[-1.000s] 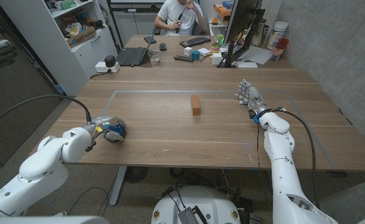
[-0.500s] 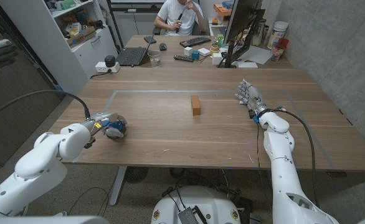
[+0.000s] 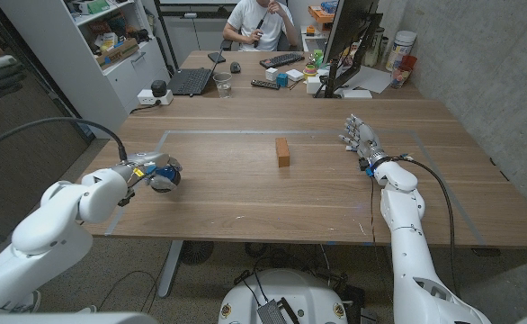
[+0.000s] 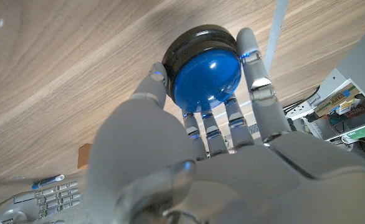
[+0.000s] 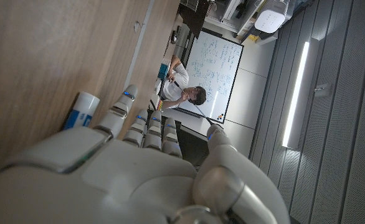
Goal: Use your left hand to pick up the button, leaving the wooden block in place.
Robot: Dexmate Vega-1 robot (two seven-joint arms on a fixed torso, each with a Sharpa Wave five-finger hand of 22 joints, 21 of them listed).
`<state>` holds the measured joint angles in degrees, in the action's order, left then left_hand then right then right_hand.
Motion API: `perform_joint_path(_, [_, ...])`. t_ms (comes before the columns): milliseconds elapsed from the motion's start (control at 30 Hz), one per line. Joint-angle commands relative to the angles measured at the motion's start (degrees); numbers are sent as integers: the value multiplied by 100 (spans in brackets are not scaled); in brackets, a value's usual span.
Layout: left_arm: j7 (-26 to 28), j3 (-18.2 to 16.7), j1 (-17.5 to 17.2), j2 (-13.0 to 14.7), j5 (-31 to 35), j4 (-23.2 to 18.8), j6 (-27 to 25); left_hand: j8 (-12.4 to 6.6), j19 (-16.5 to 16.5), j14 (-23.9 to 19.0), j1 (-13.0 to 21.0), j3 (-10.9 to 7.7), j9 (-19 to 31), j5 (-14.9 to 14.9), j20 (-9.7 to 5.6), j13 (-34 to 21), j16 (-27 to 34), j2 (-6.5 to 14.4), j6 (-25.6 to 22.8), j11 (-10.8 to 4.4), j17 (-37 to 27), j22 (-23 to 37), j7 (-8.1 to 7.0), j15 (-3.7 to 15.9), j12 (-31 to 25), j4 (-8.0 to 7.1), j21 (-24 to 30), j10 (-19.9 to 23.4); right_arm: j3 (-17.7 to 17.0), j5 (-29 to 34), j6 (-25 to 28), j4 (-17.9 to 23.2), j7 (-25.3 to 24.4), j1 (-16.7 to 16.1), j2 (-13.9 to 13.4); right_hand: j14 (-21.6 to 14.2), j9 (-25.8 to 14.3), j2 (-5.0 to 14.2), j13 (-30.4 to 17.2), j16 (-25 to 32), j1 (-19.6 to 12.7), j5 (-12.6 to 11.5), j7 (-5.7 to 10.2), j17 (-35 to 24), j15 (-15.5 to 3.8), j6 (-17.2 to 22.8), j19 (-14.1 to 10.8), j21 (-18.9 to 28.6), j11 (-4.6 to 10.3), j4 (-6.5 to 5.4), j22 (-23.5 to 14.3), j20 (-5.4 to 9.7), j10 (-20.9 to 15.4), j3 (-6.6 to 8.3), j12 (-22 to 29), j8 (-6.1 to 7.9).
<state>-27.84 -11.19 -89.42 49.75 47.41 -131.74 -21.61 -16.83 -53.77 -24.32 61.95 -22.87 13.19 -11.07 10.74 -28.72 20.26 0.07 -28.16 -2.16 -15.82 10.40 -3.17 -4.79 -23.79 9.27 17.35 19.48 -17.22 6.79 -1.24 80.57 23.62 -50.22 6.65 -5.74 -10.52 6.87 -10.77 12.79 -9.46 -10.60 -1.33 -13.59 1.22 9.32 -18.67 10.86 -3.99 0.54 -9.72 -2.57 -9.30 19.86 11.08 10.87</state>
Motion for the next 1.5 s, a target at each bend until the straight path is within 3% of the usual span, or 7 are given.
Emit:
perform_joint_path(33, [-203, -193, 3, 20, 136, -270, -54, 10, 37, -336, 478, -9, 22, -25, 17, -22, 0, 553, 5, 13, -30, 12, 19, 331, -27, -21, -17, -9, 7, -8, -8, -42, 17, 44, -20, -20, -27, -19, -30, -17, 8, -36, 26, -17, 13, 31, -39, 35, -20, -40, -17, -31, 0, 12, 23, 34])
perform_joint_path(567, [-426, -477, 41, -50, 270, -616, -129, 24, 92, -354, 481, -9, 26, -31, 28, -63, -11, 565, -20, -7, -30, 14, 24, 334, -26, -13, -58, 14, 42, 27, -39, -222, 2, 169, -53, -26, -27, -17, -30, -13, 10, -35, 28, -19, 8, 31, -44, 34, -17, -40, -17, -31, 3, 13, 23, 33])
perform_joint_path(1033, [-519, -494, 147, -40, 439, -731, -191, 37, 161, -378, 461, -8, 30, -34, 36, -97, -26, 575, -39, -10, -24, 16, 25, 339, -22, -19, -103, 33, 30, -6, -95, -396, 7, 270, -74, -25, -27, -11, -30, -13, 11, -36, 24, -20, 4, 34, -42, 32, -11, -40, -17, -28, 2, 16, 23, 34])
perform_joint_path(1133, [-532, -473, 176, -48, 466, -729, -225, 41, 161, -382, 459, -8, 31, -36, 33, -108, -31, 580, -45, -60, -24, 17, 28, 339, -22, -19, -108, 46, 21, -5, -109, -397, -12, 275, -74, -24, -27, -13, -30, -13, 10, -36, 29, -20, 9, 36, -42, 32, -16, -39, -17, -29, 1, 16, 24, 35])
perform_joint_path(1500, [-522, -381, 238, -29, 431, -612, -197, 60, 209, -380, 450, -4, 33, -38, 43, -133, -44, 588, -39, -20, -26, 19, 42, 336, -8, -19, -140, 39, 10, -3, -62, -171, -12, 238, -81, -21, -27, -10, -30, -14, 4, -36, 26, -20, 5, 33, -42, 31, -20, -34, -17, -28, 0, 19, 25, 33])
